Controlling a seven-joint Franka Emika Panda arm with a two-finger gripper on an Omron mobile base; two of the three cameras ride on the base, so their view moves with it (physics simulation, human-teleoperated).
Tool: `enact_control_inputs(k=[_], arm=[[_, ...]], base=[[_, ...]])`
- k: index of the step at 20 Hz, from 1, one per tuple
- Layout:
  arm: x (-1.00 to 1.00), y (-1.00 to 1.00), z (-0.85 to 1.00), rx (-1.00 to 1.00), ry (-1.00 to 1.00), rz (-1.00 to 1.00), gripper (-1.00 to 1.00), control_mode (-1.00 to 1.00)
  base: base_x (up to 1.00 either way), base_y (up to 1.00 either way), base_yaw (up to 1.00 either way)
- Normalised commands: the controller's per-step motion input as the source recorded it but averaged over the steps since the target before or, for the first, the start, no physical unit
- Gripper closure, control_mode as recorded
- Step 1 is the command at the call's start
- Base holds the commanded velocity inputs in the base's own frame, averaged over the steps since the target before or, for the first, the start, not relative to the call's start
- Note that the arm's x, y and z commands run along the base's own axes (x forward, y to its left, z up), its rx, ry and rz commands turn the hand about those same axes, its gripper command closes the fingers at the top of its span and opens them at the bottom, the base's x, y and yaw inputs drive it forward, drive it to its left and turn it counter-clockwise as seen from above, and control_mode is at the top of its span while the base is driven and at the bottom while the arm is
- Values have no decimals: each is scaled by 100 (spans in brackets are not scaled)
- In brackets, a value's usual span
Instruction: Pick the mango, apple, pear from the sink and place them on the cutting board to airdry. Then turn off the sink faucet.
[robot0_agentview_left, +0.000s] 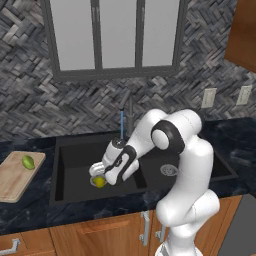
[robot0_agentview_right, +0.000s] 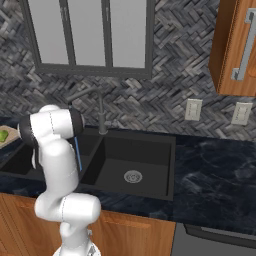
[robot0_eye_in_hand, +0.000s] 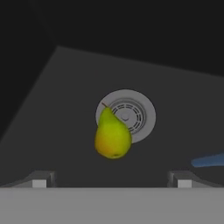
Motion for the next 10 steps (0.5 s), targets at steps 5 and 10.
enact_control_inputs(k=[5,10], arm=[[4,8,-15,0,0,-1,-100,-100],[7,3,-13,0,0,-6,-100,-100]], base=[[0,0,0],[0,0,0]])
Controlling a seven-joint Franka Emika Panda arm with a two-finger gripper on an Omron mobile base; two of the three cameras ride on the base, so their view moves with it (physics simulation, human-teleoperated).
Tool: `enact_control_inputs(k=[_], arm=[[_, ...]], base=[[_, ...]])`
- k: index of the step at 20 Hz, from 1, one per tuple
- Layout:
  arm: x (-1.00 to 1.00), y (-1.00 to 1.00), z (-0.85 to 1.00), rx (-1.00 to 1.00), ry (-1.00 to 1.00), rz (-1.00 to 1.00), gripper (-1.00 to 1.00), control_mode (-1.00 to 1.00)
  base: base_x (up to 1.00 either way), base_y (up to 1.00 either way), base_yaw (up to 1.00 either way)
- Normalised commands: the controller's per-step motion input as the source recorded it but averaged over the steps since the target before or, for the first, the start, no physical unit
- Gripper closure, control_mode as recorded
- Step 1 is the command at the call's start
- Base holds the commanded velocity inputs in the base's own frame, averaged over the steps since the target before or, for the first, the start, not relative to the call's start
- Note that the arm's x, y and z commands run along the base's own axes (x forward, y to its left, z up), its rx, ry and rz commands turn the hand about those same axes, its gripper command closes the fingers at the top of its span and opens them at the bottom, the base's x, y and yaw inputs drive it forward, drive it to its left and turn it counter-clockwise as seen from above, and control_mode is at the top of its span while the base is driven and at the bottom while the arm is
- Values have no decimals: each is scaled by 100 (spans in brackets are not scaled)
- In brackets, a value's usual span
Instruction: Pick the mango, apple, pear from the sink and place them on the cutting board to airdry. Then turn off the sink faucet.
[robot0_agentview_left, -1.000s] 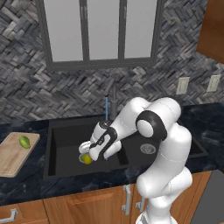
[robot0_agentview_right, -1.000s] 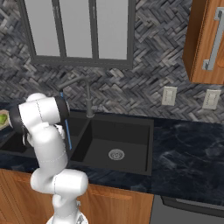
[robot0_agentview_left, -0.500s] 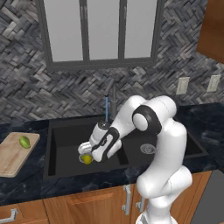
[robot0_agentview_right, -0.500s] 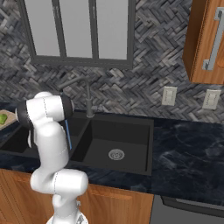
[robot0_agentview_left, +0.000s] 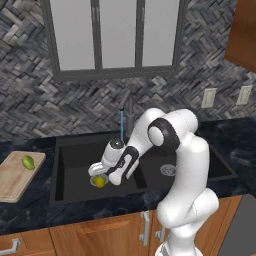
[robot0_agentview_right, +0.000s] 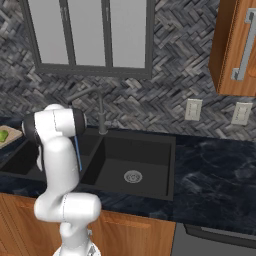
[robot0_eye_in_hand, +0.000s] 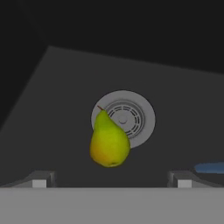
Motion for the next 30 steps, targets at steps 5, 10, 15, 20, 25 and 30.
enact_control_inputs(k=[5,10,15,20,25,30], arm=[[8,9,-17,0,0,-7,-100,-100],[6,10,-20,0,1,-6,-100,-100],[7,6,-22,0,3,-6,-100,-100],[7,6,-20,0,3,-5,-100,-100],[19,8,-19,0,4,-5,-100,-100],[28,2,-15,0,4,-5,-100,-100]], base=[[0,0,0],[0,0,0],[0,0,0],[0,0,0],[0,0,0],[0,0,0]])
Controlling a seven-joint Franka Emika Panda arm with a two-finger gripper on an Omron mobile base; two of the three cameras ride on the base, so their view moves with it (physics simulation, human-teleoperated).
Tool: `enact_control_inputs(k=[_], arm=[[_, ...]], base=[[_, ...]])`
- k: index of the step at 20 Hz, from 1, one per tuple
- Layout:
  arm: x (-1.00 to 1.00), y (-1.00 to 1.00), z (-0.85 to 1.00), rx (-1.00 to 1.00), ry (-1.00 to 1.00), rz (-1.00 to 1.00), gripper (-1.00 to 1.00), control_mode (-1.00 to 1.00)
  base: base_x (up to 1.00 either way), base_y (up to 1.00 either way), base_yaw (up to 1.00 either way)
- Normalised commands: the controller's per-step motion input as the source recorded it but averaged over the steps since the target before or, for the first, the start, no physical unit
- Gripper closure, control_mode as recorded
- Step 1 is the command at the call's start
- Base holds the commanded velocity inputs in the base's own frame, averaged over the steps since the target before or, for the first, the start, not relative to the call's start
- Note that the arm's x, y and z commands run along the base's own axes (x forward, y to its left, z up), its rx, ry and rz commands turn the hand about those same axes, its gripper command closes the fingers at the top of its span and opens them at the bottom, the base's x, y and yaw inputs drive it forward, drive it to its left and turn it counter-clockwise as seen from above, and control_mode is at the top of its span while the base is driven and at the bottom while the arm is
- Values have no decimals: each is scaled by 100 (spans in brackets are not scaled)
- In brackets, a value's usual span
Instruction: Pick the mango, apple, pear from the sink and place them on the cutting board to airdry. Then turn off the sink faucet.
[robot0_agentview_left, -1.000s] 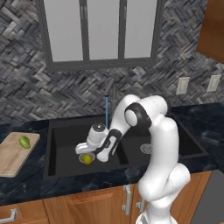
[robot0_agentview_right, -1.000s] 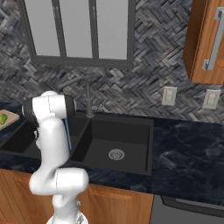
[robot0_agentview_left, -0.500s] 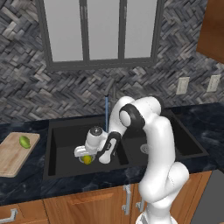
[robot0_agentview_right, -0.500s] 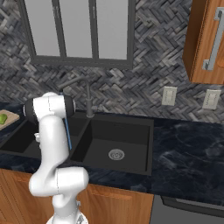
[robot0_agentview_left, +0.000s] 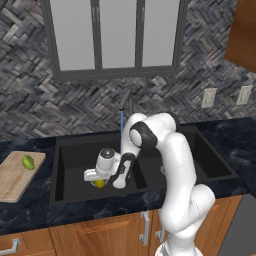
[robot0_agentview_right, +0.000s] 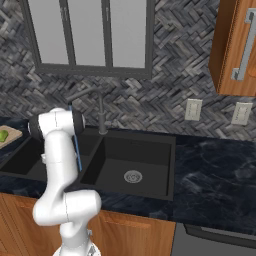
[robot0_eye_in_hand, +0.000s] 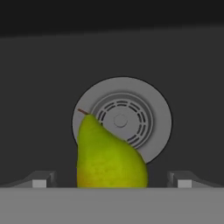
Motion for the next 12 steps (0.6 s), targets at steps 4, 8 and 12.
enact_control_inputs(k=[4,8,12], arm=[[29,0,-14,0,4,-4,-100,-100],[26,1,-15,0,4,-4,-100,-100],[18,9,-17,0,5,-4,100,-100]], base=[[0,0,0],[0,0,0],[0,0,0]])
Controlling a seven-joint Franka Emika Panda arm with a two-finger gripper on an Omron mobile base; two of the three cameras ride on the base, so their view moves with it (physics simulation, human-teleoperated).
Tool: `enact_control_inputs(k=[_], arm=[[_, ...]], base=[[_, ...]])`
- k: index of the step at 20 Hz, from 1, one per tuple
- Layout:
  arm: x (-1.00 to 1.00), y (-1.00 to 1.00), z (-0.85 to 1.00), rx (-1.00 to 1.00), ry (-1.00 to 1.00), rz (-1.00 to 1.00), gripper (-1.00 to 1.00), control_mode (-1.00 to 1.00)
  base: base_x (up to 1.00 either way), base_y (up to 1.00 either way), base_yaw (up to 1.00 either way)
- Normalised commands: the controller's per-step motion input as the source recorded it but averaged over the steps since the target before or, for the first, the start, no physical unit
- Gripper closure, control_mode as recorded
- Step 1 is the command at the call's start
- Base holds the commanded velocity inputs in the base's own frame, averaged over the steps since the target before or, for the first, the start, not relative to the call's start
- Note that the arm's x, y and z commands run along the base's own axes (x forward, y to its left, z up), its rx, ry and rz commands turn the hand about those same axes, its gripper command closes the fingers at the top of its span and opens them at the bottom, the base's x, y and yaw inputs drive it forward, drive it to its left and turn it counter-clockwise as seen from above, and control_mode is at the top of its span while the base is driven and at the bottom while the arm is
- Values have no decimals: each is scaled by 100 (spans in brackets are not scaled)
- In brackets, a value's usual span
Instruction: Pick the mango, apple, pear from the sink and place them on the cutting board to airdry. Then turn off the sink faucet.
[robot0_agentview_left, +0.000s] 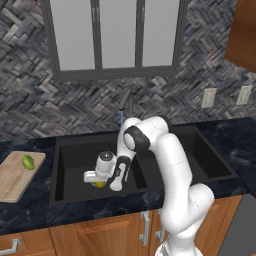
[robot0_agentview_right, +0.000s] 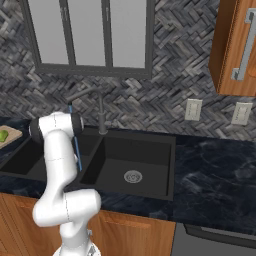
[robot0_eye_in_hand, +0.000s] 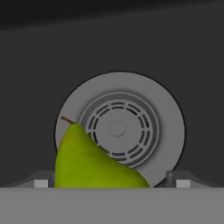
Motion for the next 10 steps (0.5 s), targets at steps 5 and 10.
enact_control_inputs(k=[5,10], arm=[[6,4,-2,0,1,-4,100,-100],[0,0,1,0,0,-3,100,-100]], base=[[0,0,0],[0,0,0]])
